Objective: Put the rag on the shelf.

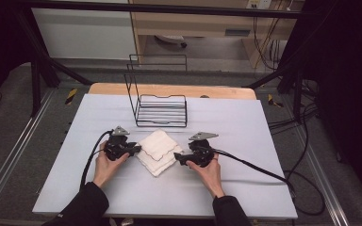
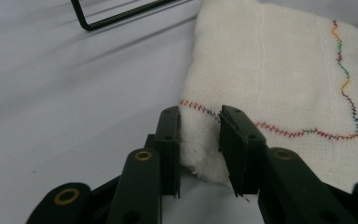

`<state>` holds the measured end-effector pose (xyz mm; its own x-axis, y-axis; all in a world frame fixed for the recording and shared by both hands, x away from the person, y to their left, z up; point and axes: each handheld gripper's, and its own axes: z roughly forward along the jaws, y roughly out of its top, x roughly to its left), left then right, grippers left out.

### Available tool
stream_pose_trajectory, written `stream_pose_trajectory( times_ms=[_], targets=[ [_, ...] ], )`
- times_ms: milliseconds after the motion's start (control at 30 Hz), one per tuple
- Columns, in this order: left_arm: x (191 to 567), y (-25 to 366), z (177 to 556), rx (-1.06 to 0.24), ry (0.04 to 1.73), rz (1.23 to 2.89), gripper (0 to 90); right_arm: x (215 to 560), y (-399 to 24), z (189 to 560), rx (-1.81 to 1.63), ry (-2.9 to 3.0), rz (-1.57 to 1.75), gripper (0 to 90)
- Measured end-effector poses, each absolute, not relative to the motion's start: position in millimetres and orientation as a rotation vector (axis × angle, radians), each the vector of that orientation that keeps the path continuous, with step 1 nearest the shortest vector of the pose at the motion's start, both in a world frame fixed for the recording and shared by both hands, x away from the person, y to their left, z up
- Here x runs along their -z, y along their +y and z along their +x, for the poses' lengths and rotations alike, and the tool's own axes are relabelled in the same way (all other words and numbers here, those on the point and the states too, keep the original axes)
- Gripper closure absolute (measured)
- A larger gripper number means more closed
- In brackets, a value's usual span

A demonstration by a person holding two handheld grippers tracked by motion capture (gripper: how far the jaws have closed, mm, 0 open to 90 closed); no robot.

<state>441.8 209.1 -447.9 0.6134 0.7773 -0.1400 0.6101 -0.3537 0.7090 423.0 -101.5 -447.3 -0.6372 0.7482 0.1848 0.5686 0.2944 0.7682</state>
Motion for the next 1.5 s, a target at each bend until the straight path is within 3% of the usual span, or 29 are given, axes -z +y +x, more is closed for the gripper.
stream_pose_trajectory(
  times_ms=[133,267,467,600,867,1133,1300,1400,1433,1500],
  targets=[
    [447.6,208.4,441.8,-0.284,1.088,2.087,70.4,451.4,-95.6,427.5,-1.244,2.365,1.234,35.9],
    [445.6,207.0,441.0,-0.289,1.097,2.087,79.4,456.1,-89.0,430.3,-1.230,2.393,1.247,49.5],
    [442.7,207.5,438.4,-0.273,1.110,2.083,82.7,454.1,-89.6,432.1,-1.261,2.406,1.294,70.1],
    [439.4,209.1,434.8,-0.266,1.099,2.082,83.4,449.1,-91.3,430.7,-1.287,2.411,1.291,76.2],
    [426.8,216.4,403.4,-0.163,1.102,2.064,83.6,426.1,-99.6,419.8,-1.370,2.460,1.283,77.9],
    [426.4,202.2,364.7,-0.188,1.076,2.113,80.4,418.5,-105.3,411.2,-1.304,2.533,1.284,77.4],
    [430.4,198.7,365.3,-0.228,1.065,2.126,70.1,429.4,-102.9,417.7,-1.214,2.520,1.222,76.1],
    [426.6,199.2,370.7,-0.253,1.052,2.115,55.5,441.8,-100.9,421.4,-1.185,2.480,1.176,73.1],
    [424.6,199.3,373.5,-0.271,1.047,2.114,55.5,441.8,-100.9,421.4,-1.185,2.480,1.176,73.1],
    [420.6,197.4,385.5,-0.284,1.046,2.116,43.4,442.9,-106.1,420.9,-1.231,2.432,1.190,64.2]
  ],
)
